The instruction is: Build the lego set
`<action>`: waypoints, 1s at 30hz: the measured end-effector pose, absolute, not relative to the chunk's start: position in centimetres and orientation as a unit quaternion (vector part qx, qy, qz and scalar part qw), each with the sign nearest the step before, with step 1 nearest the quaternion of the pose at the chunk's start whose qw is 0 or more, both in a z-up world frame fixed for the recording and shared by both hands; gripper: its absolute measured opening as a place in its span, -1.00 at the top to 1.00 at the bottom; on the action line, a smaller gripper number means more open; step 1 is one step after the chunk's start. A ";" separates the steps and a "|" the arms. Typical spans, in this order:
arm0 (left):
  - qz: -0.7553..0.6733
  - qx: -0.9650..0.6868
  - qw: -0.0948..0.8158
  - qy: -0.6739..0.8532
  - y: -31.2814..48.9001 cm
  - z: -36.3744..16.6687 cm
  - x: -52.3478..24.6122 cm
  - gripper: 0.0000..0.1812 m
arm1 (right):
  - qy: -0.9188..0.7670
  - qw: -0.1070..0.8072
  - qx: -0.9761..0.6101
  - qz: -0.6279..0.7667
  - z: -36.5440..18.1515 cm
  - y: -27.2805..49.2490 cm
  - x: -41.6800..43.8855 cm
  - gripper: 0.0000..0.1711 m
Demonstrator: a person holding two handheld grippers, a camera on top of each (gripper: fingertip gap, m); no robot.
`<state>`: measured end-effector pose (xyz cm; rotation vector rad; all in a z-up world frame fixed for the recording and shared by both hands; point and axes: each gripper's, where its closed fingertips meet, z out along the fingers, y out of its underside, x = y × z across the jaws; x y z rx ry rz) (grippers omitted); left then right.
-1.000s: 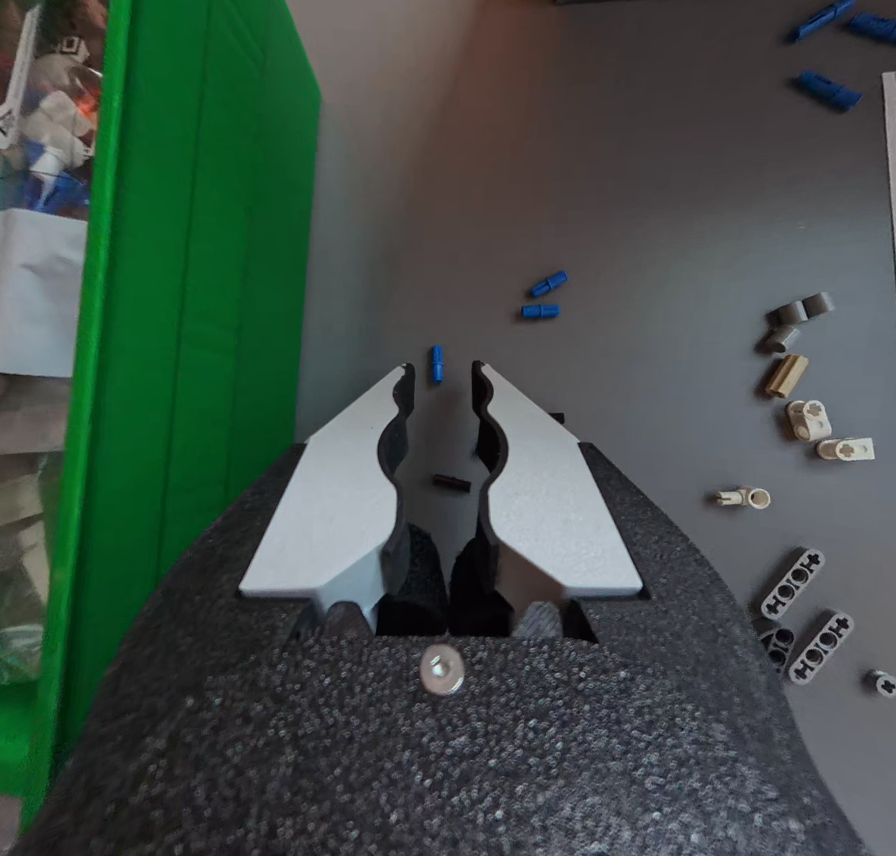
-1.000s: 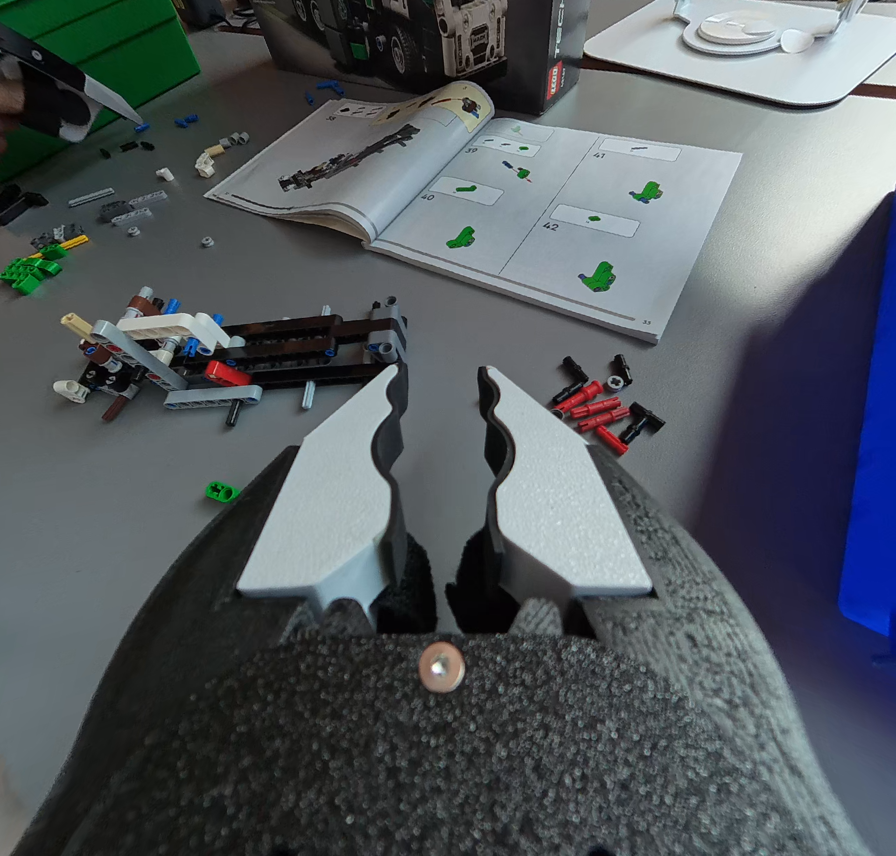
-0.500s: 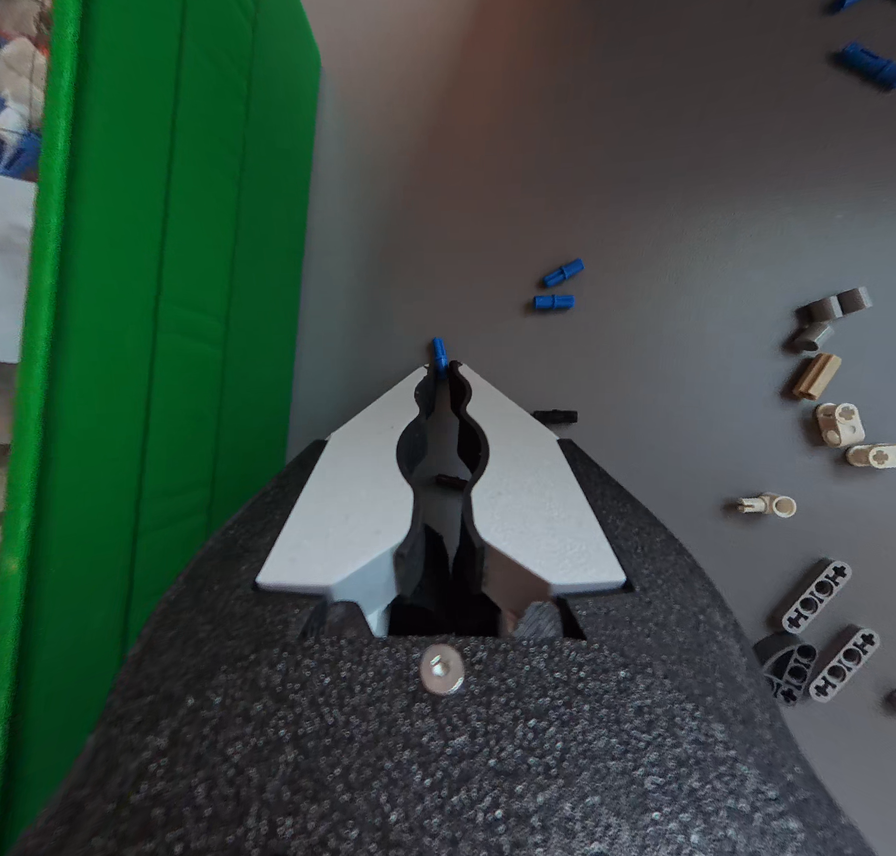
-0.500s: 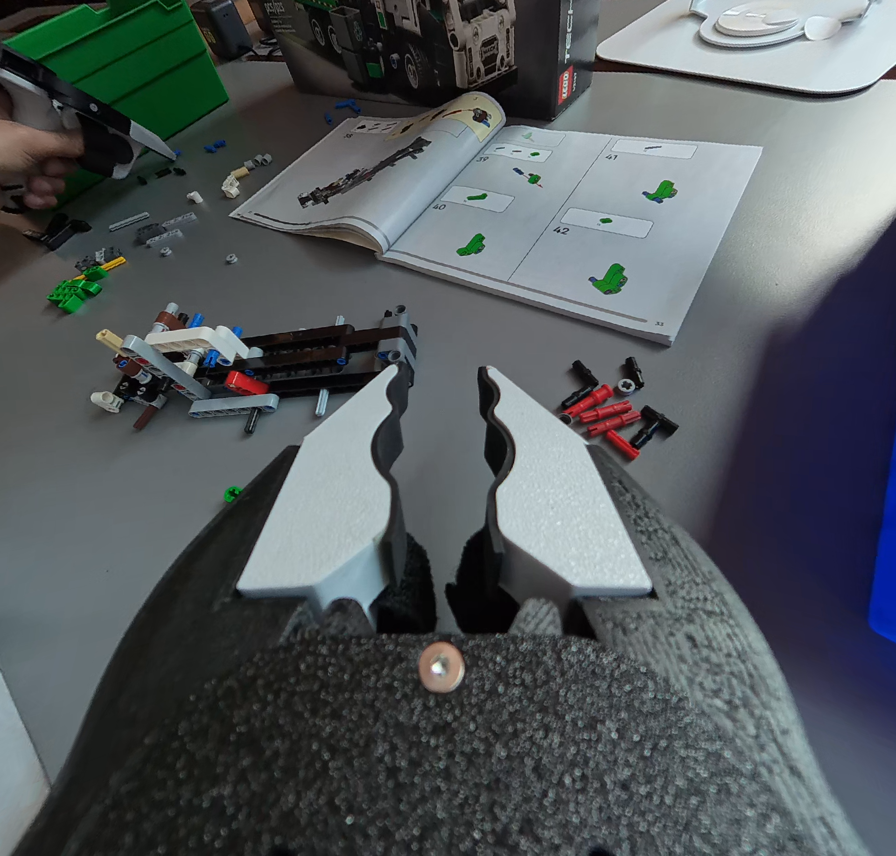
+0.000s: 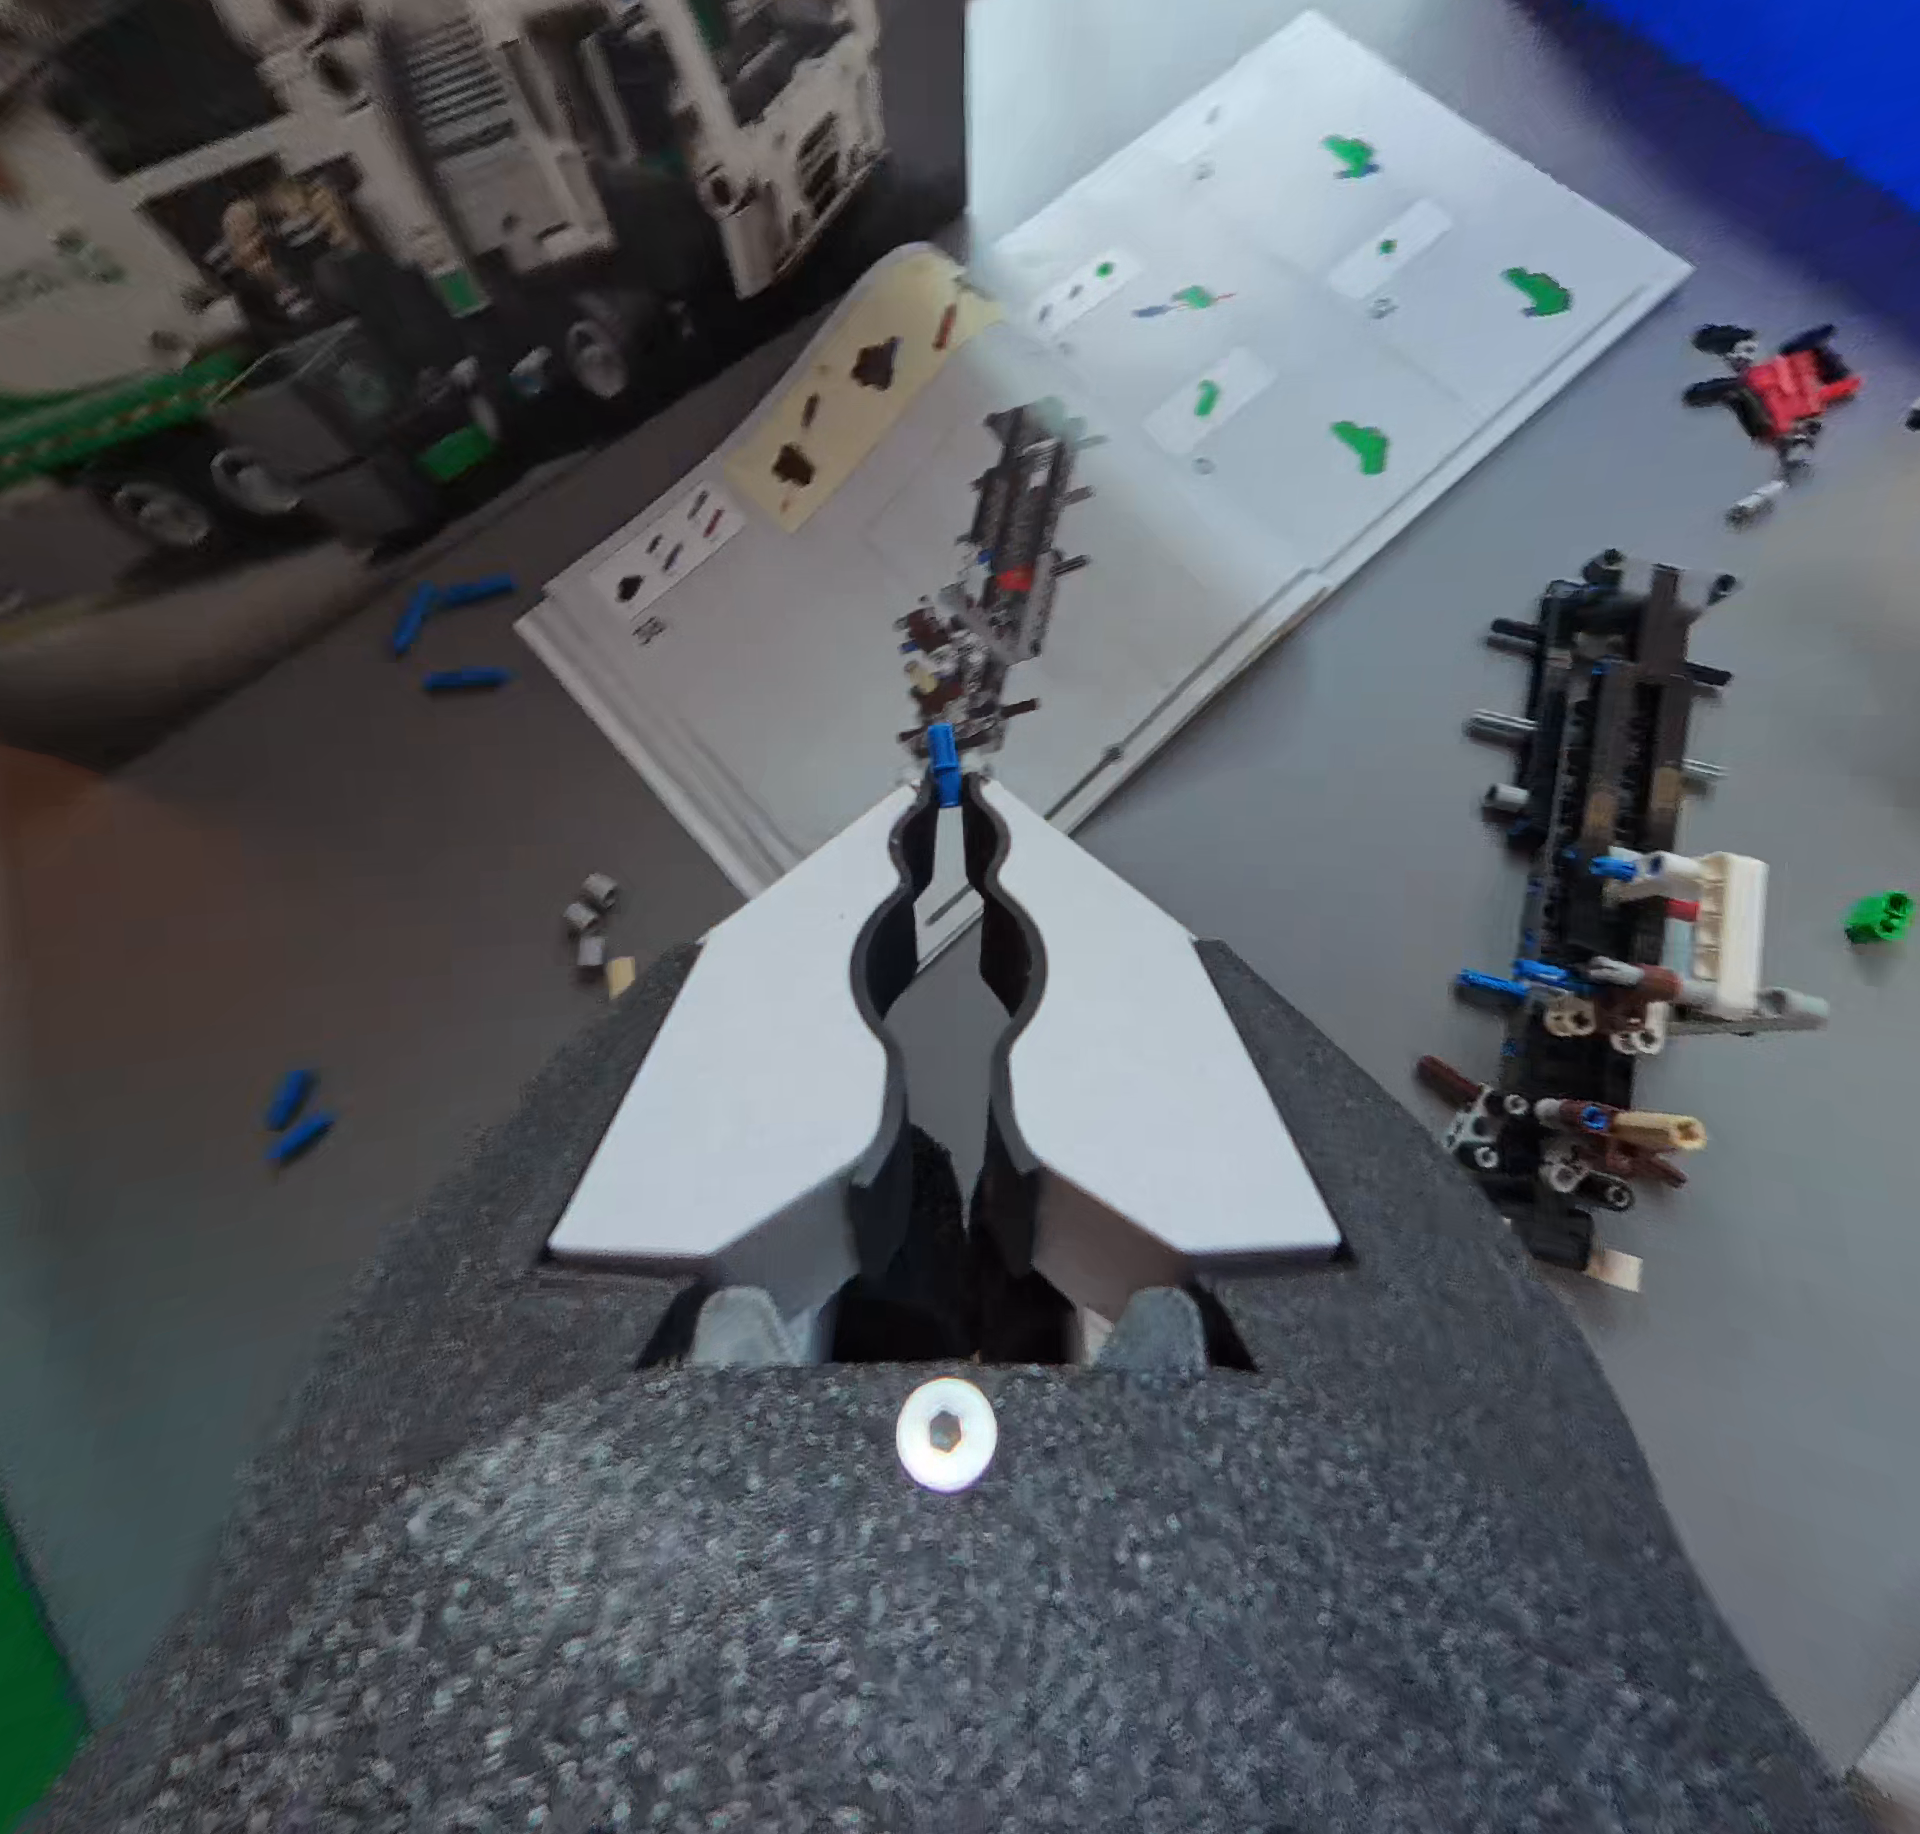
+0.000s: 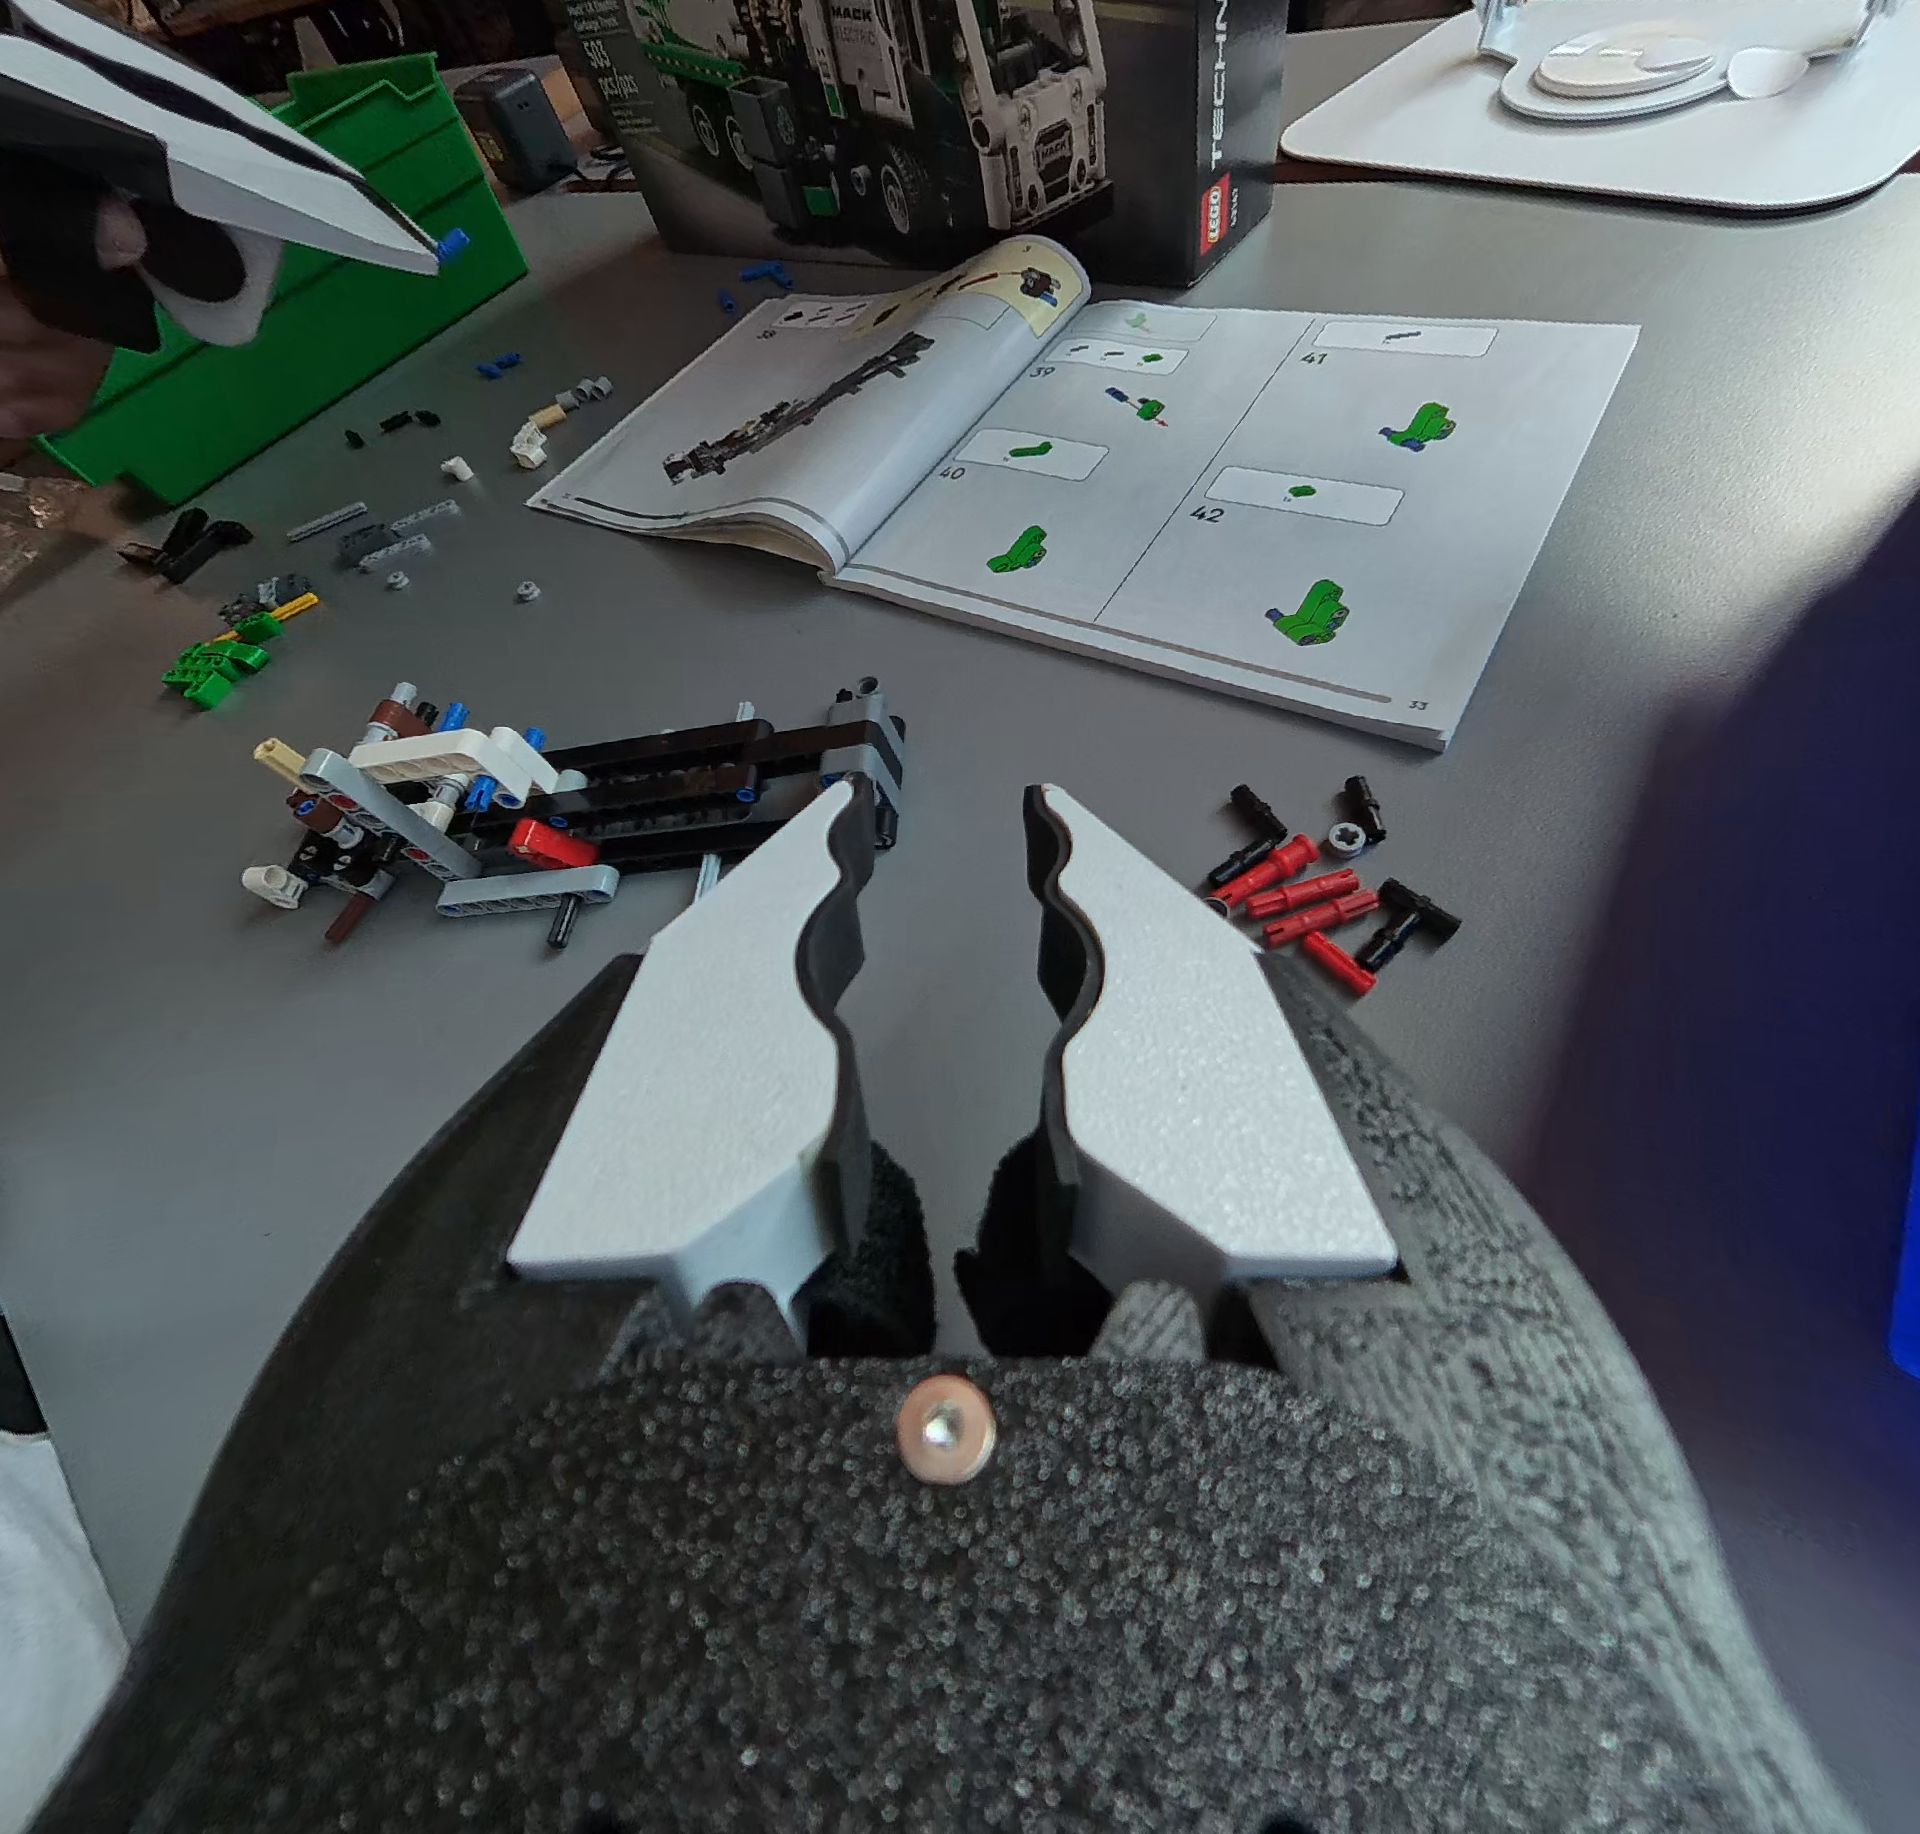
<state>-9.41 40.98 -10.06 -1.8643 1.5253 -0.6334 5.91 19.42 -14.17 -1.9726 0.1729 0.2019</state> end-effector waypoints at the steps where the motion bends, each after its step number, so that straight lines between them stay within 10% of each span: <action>1: -0.246 -0.696 0.320 0.594 39.6 -9.8 -8.4 0.97 | 0.073 0.545 -0.831 0.086 -14.1 19.4 5.9 0.67; 10: -0.413 -0.644 0.195 0.613 26.8 -8.7 -4.1 0.97 | 0.077 0.559 -0.818 0.109 -13.6 19.6 5.9 0.69; 30: -0.259 -0.661 0.142 0.690 17.0 -18.8 -6.5 0.96 | 0.046 0.570 -0.814 0.103 -13.1 19.3 4.7 0.70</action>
